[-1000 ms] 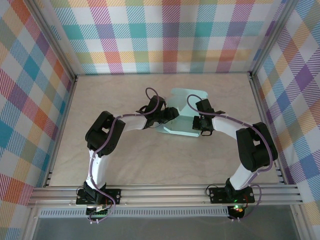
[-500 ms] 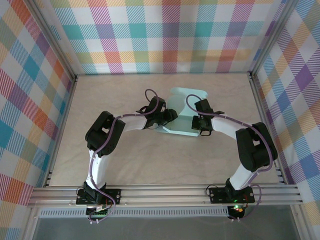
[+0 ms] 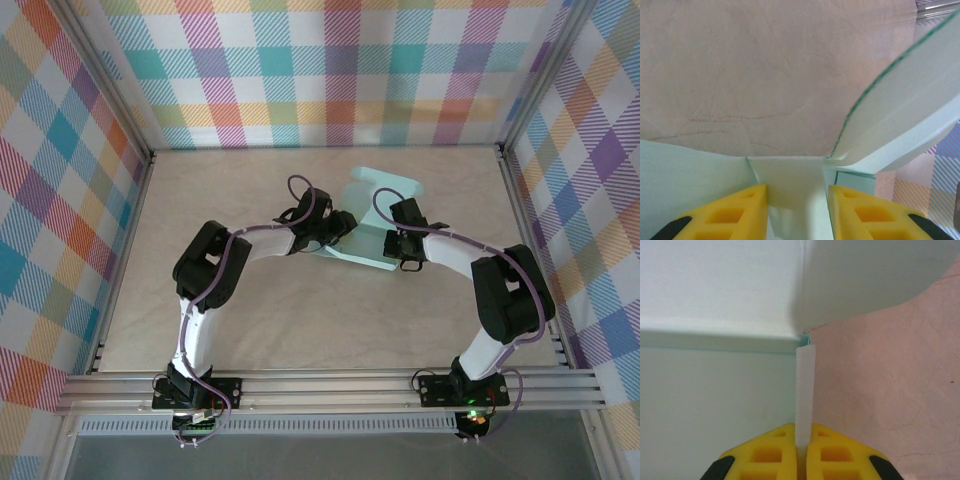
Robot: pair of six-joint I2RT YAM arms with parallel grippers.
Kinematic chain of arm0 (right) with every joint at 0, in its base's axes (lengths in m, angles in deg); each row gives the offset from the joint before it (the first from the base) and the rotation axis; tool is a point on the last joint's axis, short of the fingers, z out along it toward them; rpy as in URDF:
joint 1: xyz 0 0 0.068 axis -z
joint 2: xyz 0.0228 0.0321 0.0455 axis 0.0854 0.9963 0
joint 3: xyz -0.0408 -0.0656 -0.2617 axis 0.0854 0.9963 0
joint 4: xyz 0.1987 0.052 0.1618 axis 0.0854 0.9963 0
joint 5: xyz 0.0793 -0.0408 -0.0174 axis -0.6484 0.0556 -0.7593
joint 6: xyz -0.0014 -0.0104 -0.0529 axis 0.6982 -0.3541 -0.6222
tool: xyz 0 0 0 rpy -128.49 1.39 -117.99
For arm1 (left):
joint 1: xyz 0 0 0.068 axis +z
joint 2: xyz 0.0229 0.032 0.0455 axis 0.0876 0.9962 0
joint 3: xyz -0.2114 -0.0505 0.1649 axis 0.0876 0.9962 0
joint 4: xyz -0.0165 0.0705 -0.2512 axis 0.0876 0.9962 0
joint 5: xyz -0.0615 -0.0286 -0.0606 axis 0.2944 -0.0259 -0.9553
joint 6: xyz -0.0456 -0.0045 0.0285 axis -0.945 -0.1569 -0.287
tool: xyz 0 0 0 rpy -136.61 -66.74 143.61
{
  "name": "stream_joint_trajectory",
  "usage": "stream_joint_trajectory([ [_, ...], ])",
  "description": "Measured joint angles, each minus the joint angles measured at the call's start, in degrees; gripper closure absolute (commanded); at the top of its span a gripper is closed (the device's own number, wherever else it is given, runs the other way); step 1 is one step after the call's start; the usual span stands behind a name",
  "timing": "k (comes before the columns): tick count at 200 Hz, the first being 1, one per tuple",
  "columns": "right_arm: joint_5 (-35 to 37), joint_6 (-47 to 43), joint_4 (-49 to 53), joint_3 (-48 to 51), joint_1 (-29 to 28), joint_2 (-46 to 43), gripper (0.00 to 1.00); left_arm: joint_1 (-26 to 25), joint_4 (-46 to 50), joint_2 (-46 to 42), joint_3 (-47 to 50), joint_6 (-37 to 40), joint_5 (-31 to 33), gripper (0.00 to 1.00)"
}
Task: Fold the paper box
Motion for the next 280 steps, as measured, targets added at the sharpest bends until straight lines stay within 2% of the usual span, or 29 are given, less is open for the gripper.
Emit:
stream_joint_trajectory([
  [51,1.62,-0.7,-0.7,0.28,-0.79,0.28,1.0,0.5,-0.98,2.45,-0.79,-3.15,-1.95,0.58],
  [81,1.79,-1.42,-0.87,0.28,-1.18,0.28,1.0,0.59,-1.27,2.47,-0.81,-4.2,-1.95,0.57],
  [126,2.84,-2.14,-2.08,0.28,-2.12,0.57,1.0,1.27,-1.62,2.84,-1.22,-6.78,-2.47,0.69],
  [157,4.74,-2.14,-2.14,0.28,-2.82,1.27,1.0,1.31,-1.64,3.48,-1.64,-8.04,-3.04,0.7],
  [217,5.84,-2.16,-1.92,0.26,-3.15,1.27,1.0,1.29,-1.18,2.69,-0.61,-4.2,-3.17,0.5],
  [280,3.34,-2.23,-0.87,0.11,-2.58,1.27,1.0,3.02,6.32,-10.1,4.72,7.96,2.91,0.36],
])
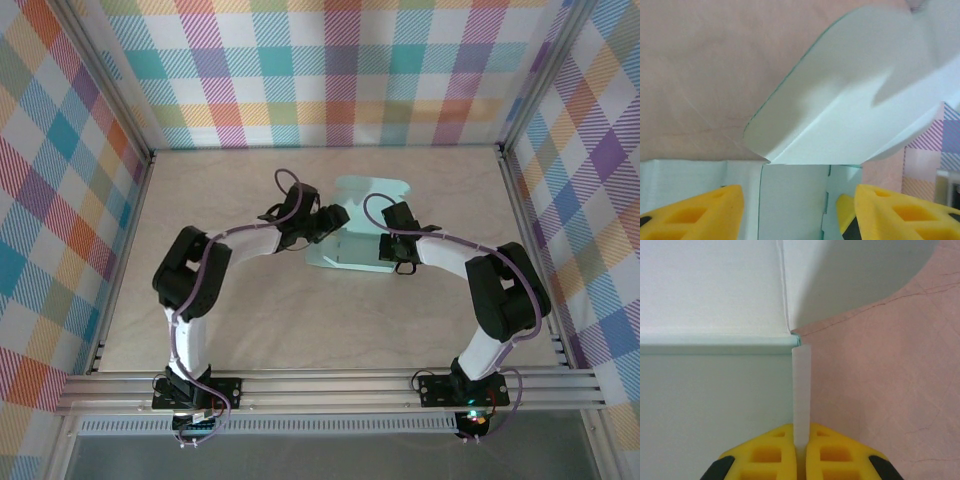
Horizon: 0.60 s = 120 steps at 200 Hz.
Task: Fold the paper box
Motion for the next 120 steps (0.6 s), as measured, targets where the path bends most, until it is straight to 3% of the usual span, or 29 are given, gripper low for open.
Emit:
stream_joint_trajectory([
  [37,-0.46,0.04,0.63,-0.52,0.0,0.02,1.0,0.37,3.65,-7.48,3.43,2.21,3.98,0.23],
  [86,-0.87,0.04,1.25,-1.73,0.0,0.94,1.0,-2.14,10.62,-11.3,8.81,-1.6,5.95,0.29],
  [120,-1.36,0.04,1.27,-1.99,0.0,1.16,1.0,-4.63,12.15,-11.45,9.7,-5.66,4.63,0.4],
])
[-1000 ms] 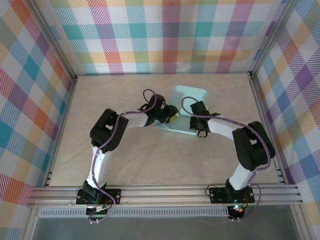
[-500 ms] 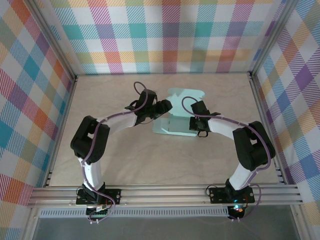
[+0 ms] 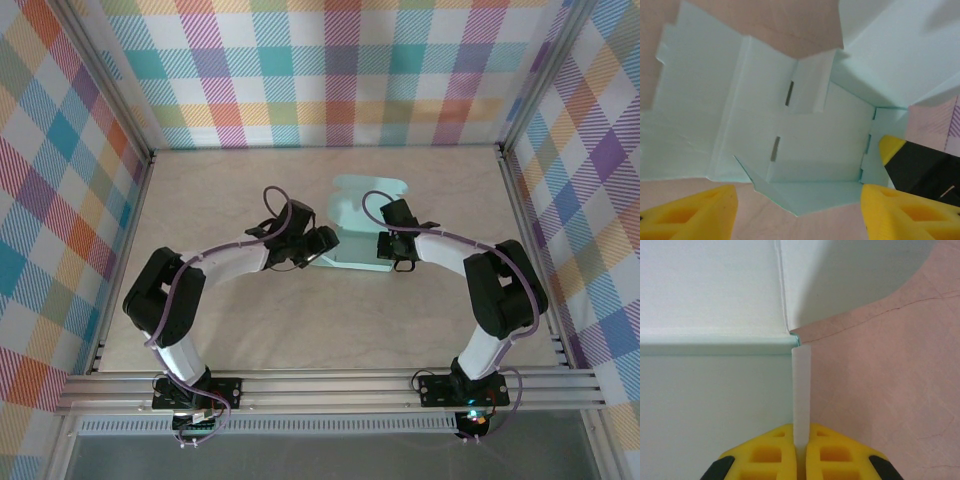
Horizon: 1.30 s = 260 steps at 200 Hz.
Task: Fold the paper box
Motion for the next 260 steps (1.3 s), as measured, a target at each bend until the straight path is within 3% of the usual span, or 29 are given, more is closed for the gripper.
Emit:
stream_joint_trajectory([
  [34,-0.61,0.0,0.0,-0.15,0.0,0.09,0.99,-0.37,-0.63,1.29,-0.94,-1.79,-2.93,0.48],
  [100,-0.61,-0.44,0.02,-0.17,0.02,0.09,0.99,-0.37,-4.92,8.07,-4.39,-2.19,-9.51,0.48],
  [152,-0.85,-0.96,0.02,-0.15,0.07,0.09,0.99,-0.35,-1.03,10.75,-8.9,6.45,-14.95,0.45],
  [192,-1.6,-1.31,0.0,-0.17,0.39,0.09,0.99,0.17,2.84,9.53,-9.01,14.05,-15.34,0.45],
  [214,-2.01,-1.31,-0.02,-0.17,0.39,0.09,0.99,0.48,3.48,7.19,-8.74,16.68,-14.27,0.39],
  [260,-4.48,-1.29,-1.11,0.15,1.53,-0.02,1.0,4.52,1.75,-6.97,-0.33,18.84,-5.64,0.31],
])
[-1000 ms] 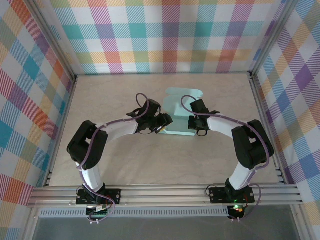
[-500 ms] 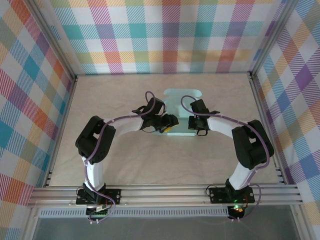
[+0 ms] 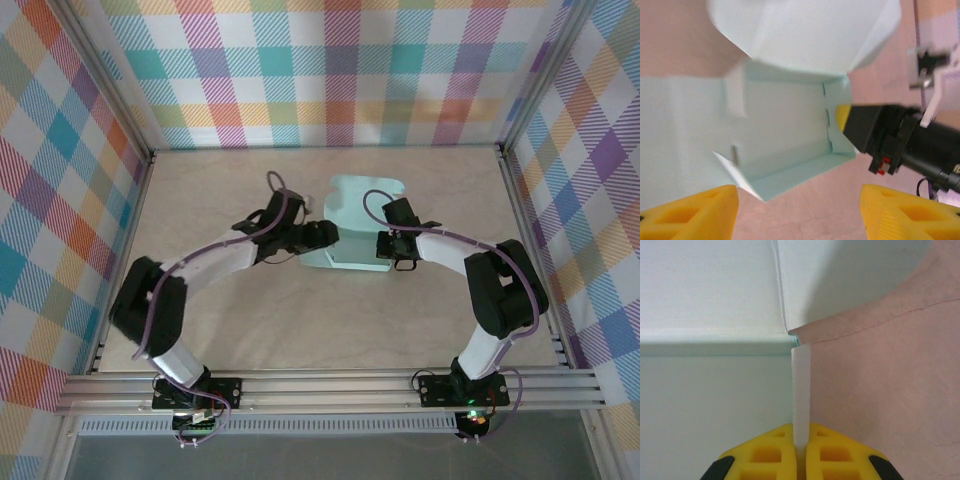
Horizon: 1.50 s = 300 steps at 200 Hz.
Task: Fold the paper box
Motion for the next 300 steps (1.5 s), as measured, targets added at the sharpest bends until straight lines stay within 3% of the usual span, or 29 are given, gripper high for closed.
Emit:
stream_joint_trajectory([
  [46,-7.78,1.05,-2.71,2.6,4.15,-3.13,1.0,14.97,-5.18,-6.19,10.29,-3.93,2.86,0.29],
  [68,-12.17,2.16,-4.17,3.02,5.97,-5.03,1.0,17.59,-7.54,-5.33,12.94,-7.3,1.33,0.33],
  [118,-18.58,3.56,-7.48,3.04,6.73,-6.51,1.0,15.91,-14.36,2.93,12.22,-12.87,-6.56,0.47],
  [191,-17.46,3.26,-6.51,3.04,6.69,-6.45,1.0,9.33,-17.68,5.84,5.33,-14.36,-13.2,0.66],
  [300,-8.31,1.33,-0.31,2.16,3.96,-3.91,1.0,3.67,-16.68,12.76,0.33,-14.84,-15.54,0.73],
])
